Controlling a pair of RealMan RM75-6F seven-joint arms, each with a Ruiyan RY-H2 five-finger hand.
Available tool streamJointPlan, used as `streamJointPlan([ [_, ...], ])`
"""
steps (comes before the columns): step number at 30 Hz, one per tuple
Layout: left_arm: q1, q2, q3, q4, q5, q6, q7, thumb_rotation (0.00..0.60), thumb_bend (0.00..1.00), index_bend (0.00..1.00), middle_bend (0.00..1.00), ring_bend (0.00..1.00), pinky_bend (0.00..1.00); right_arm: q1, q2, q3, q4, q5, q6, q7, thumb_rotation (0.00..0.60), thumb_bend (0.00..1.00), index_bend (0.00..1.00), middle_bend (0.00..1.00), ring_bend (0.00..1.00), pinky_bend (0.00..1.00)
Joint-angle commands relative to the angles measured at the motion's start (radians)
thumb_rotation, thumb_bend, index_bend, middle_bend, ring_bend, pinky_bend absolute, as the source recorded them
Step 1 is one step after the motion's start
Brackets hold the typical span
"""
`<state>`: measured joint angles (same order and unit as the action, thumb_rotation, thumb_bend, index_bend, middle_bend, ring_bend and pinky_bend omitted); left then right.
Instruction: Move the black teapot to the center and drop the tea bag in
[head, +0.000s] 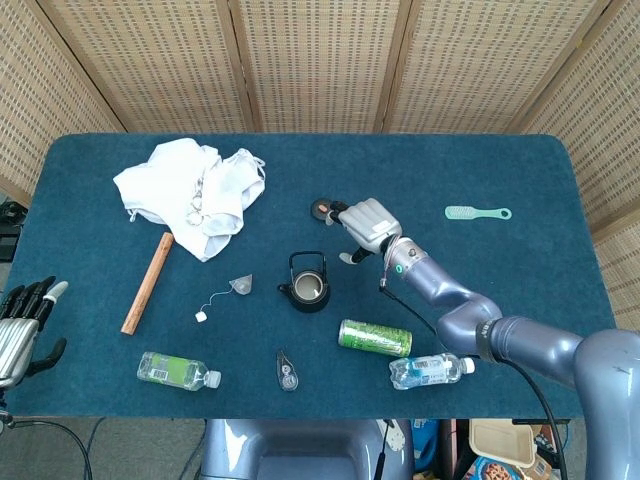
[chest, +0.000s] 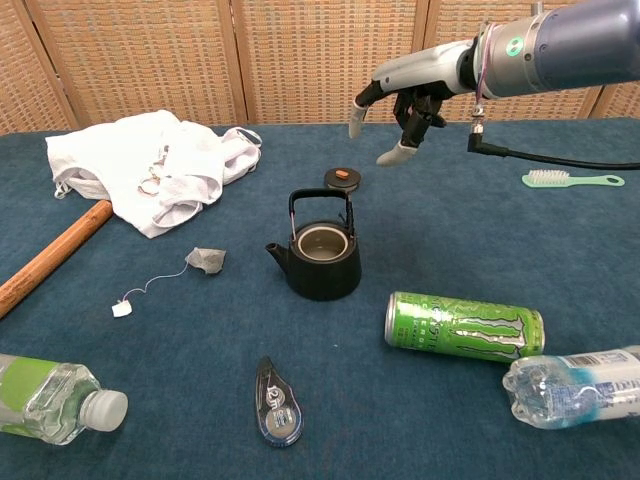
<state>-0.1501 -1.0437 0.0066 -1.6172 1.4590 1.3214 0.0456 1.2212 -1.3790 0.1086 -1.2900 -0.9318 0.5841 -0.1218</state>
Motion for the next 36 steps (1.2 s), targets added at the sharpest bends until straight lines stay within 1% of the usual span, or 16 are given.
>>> streamJointPlan([
  [1, -0.008, 0.003, 0.003, 0.002, 0.013, -0.006, 0.01, 0.6, 0.43, 0.0, 0.0, 0.0, 0.0, -0.039, 0.022, 0.006, -0.044, -0.005, 0.058, -0.004, 0.551, 0.46, 0.28, 0.22, 0.4, 0.73],
  [2, -0.012, 0.004, 0.003, 0.003, 0.02, -0.008, 0.015, 0.6, 0.43, 0.0, 0.0, 0.0, 0.0, -0.052, 0.028, 0.006, -0.059, -0.007, 0.08, -0.007, 0.576, 0.46, 0.28, 0.22, 0.37, 0.72],
  [3, -0.027, 0.008, 0.002, 0.006, 0.046, -0.01, 0.03, 0.6, 0.43, 0.0, 0.0, 0.0, 0.0, -0.087, 0.042, 0.005, -0.089, -0.007, 0.144, -0.013, 0.595, 0.46, 0.28, 0.22, 0.36, 0.7],
  [4, -0.034, 0.01, 0.001, 0.007, 0.055, -0.014, 0.034, 0.6, 0.43, 0.0, 0.0, 0.0, 0.0, -0.113, 0.049, 0.002, -0.115, -0.016, 0.198, -0.024, 0.599, 0.46, 0.28, 0.22, 0.35, 0.7],
  [8, -0.054, 0.016, 0.001, 0.008, 0.073, -0.03, 0.05, 0.6, 0.43, 0.0, 0.0, 0.0, 0.0, -0.172, 0.058, 0.002, -0.164, -0.034, 0.313, -0.06, 0.6, 0.46, 0.28, 0.23, 0.31, 0.66],
  [15, -0.092, 0.037, 0.004, -0.004, 0.11, -0.064, 0.104, 0.6, 0.43, 0.0, 0.0, 0.0, 0.0, -0.278, 0.081, -0.004, -0.241, -0.056, 0.476, -0.115, 0.6, 0.46, 0.28, 0.23, 0.29, 0.66],
  [18, -0.106, 0.043, 0.002, -0.011, 0.117, -0.075, 0.137, 0.6, 0.43, 0.0, 0.0, 0.0, 0.0, -0.321, 0.09, -0.008, -0.273, -0.07, 0.532, -0.129, 0.6, 0.46, 0.28, 0.22, 0.28, 0.64],
  [23, -0.146, 0.074, 0.004, -0.048, 0.116, -0.14, 0.195, 0.6, 0.43, 0.0, 0.0, 0.0, 0.0, -0.393, 0.109, -0.026, -0.329, -0.109, 0.621, -0.156, 0.6, 0.46, 0.28, 0.22, 0.28, 0.63],
  [26, -0.17, 0.088, 0.003, -0.06, 0.135, -0.164, 0.216, 0.6, 0.42, 0.01, 0.02, 0.02, 0.0, -0.431, 0.117, -0.037, -0.354, -0.131, 0.67, -0.168, 0.6, 0.46, 0.28, 0.22, 0.28, 0.63],
  [29, -0.201, 0.102, 0.004, -0.067, 0.162, -0.195, 0.233, 0.6, 0.42, 0.04, 0.06, 0.07, 0.06, -0.479, 0.126, -0.054, -0.379, -0.162, 0.728, -0.177, 0.6, 0.46, 0.28, 0.22, 0.28, 0.63],
  [32, -0.23, 0.108, 0.003, -0.069, 0.18, -0.226, 0.251, 0.6, 0.42, 0.06, 0.11, 0.13, 0.15, -0.517, 0.137, -0.066, -0.397, -0.181, 0.764, -0.181, 0.6, 0.46, 0.28, 0.22, 0.28, 0.63],
  [36, -0.273, 0.104, 0.001, -0.076, 0.201, -0.275, 0.253, 0.6, 0.42, 0.08, 0.17, 0.19, 0.3, -0.563, 0.151, -0.073, -0.418, -0.198, 0.802, -0.182, 0.6, 0.46, 0.28, 0.22, 0.28, 0.63],
])
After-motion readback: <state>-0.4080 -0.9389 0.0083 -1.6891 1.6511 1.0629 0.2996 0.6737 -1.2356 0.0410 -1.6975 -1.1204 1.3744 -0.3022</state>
